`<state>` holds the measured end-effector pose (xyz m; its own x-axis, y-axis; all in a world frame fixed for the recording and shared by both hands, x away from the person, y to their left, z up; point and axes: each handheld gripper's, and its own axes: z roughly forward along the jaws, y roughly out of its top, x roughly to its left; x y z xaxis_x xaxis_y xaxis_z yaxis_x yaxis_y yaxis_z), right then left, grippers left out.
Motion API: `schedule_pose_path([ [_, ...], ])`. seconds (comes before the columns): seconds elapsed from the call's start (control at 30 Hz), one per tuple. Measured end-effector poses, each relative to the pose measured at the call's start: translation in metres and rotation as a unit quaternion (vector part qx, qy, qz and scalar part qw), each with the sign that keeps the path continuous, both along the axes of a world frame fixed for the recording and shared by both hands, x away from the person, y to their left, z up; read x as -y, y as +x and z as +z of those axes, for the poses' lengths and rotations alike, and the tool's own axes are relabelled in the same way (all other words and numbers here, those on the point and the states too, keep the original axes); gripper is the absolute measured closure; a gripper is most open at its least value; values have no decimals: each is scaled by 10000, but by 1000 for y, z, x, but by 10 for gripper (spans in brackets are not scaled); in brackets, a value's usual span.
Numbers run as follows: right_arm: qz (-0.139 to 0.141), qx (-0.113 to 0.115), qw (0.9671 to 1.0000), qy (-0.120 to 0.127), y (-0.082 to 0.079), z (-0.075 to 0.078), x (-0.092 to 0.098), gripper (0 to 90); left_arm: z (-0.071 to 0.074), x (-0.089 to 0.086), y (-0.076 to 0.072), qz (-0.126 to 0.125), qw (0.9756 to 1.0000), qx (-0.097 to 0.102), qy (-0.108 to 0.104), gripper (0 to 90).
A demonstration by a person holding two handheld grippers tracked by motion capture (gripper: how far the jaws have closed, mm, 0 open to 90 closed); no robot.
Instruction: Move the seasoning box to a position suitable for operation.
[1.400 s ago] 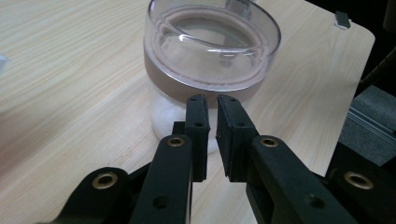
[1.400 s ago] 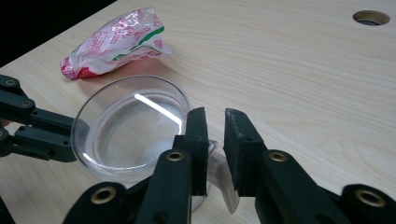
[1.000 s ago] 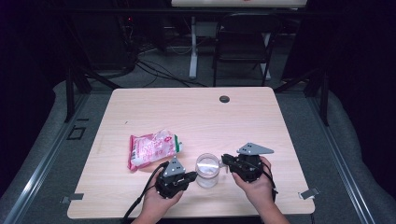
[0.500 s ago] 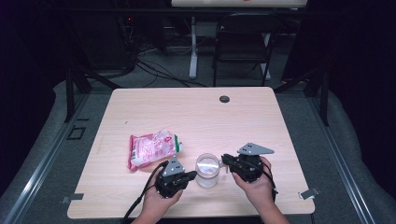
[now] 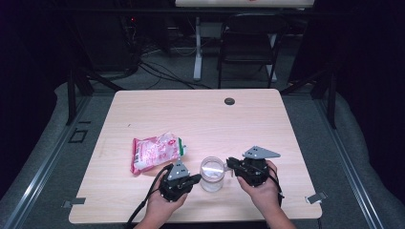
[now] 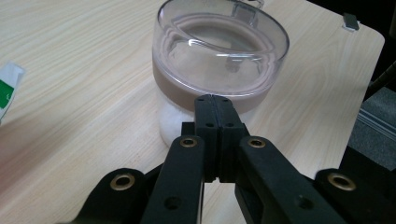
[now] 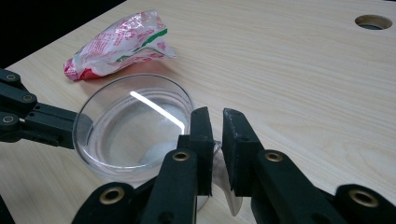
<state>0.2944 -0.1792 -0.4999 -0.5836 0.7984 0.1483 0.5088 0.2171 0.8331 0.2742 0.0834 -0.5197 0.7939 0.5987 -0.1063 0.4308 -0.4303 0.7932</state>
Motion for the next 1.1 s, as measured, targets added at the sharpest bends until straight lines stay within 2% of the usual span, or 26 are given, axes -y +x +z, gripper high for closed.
schedule_pose_path([
  [0.33, 14, 46, 10000, -35, -2, 0, 1, 798, 5, 2, 1, -41, 9999, 97, -76, 900],
  [0.37, 117, 91, 9999, -13, -4, 1, 1, 782, 7, 2, 1, -56, 9999, 92, -113, 900],
  [0.53, 275, 192, 9994, -74, -12, 5, -1, 731, 10, 3, 4, -79, 9998, 88, -164, 900],
  [0.57, 446, 304, 9985, -97, -17, 7, -2, 683, 11, 4, 5, -98, 9997, 115, -176, 900],
  [0.67, 519, 507, 9971, -217, -26, 9, -5, 604, 15, 6, 6, -119, 9996, 157, -191, 900],
  [0.9, 713, 527, 9958, -247, -37, 10, -7, 514, 21, 9, 11, -169, 9995, 149, -239, 889],
  [1.1, 931, 707, 9916, -547, -43, 5, -18, 466, 27, 12, 12, -192, 9990, 202, -336, 837],
])
